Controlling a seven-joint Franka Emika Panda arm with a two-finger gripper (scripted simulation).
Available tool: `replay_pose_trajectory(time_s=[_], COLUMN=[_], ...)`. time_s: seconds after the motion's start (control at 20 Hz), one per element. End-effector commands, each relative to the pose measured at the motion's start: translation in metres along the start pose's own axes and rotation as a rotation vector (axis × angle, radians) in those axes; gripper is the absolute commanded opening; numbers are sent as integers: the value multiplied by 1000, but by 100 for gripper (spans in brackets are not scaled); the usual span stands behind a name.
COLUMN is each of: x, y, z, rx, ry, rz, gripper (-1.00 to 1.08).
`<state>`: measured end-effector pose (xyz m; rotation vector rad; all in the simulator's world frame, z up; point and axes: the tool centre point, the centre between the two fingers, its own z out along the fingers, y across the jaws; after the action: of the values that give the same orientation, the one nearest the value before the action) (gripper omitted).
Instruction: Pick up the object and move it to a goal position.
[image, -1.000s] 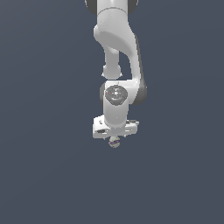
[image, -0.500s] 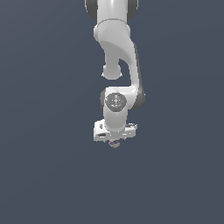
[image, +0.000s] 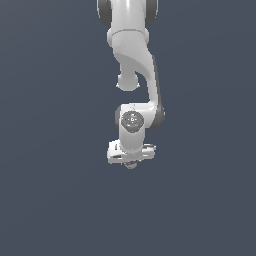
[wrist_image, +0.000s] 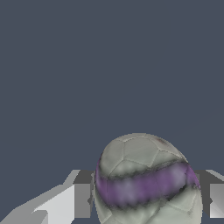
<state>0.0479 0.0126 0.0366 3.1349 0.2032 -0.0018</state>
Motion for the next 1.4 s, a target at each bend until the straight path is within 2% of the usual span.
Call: replay_pose_trajectory(time_s=[0.0,0.75,1.1,1.35], x=[0,-5,-17,-31], y=[0,-9,-32,-59], z=[0,-14,-49,-91], rx=[0,0,-1,-1], ry=[1,1,1,1], rz=[0,0,0,-1], gripper=[-100,-100,-100,-100])
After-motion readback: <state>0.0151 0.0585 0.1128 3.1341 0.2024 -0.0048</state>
